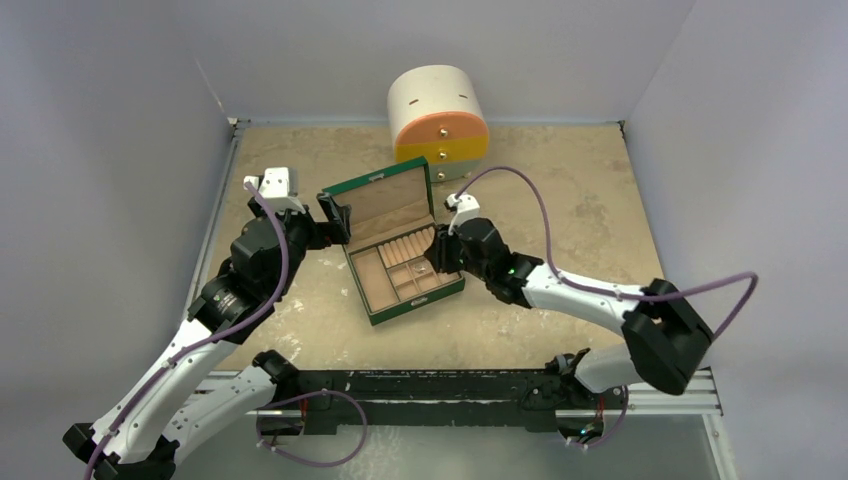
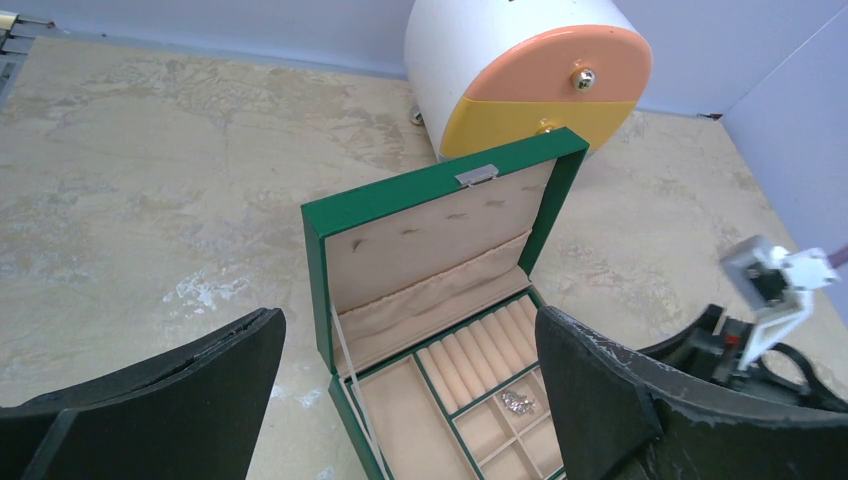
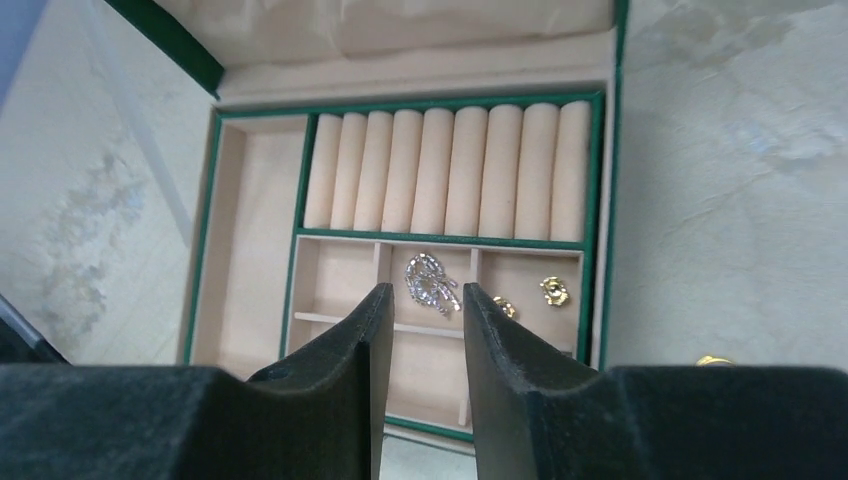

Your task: Organize the mixed jewelry

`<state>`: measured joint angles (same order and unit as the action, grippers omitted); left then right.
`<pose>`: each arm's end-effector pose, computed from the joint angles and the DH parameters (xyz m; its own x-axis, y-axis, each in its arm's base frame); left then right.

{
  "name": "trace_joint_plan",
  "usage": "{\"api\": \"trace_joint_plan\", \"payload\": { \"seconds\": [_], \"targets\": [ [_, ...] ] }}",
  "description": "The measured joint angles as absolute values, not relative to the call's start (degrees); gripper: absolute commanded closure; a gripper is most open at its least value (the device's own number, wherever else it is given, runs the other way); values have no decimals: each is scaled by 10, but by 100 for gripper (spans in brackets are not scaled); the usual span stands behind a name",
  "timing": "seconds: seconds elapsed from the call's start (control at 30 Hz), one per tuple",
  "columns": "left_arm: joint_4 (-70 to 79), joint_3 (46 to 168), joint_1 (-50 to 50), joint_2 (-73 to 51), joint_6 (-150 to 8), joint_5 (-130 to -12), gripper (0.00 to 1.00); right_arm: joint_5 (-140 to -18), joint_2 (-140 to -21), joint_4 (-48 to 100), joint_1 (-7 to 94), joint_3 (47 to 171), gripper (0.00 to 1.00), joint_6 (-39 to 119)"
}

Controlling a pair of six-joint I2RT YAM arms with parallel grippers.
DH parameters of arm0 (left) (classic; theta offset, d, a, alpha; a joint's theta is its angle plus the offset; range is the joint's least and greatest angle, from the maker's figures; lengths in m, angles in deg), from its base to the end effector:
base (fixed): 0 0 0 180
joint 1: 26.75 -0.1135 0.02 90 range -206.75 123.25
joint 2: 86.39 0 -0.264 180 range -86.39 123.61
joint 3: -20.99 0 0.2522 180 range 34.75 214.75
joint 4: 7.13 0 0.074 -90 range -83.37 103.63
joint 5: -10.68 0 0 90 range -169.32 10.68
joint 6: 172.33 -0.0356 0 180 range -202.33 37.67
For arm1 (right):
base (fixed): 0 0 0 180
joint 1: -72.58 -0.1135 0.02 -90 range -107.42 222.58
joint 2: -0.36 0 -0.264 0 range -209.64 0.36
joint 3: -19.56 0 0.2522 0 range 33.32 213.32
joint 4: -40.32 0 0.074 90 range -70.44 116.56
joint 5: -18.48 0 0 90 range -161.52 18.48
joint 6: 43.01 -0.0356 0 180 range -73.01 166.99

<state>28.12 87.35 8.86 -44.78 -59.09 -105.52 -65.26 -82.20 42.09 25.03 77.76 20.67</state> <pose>0.1358 -0.0779 0.3751 -0.2030 -0.2901 -0.9352 0.0973 0.9444 -0.3140 0.2165 0.2310 0.2292 -0.5275 0.0764 -0.8461 -0.4816 0.7936 0.3718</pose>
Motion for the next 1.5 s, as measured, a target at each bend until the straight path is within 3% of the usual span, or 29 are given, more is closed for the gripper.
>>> {"api": "trace_joint_plan", "payload": {
  "seconds": [0.37, 0.6, 1.5],
  "targets": [
    [281, 874, 88, -444, -591, -1055, 4, -489, -680, 323, 257, 725, 62, 192],
    [281, 874, 85, -440, -591, -1055, 4, -465, -651, 286, 325, 666, 62, 184],
    [281, 874, 81, -432, -591, -1055, 4, -546, -833, 372, 415, 666, 71, 225]
  ]
}}
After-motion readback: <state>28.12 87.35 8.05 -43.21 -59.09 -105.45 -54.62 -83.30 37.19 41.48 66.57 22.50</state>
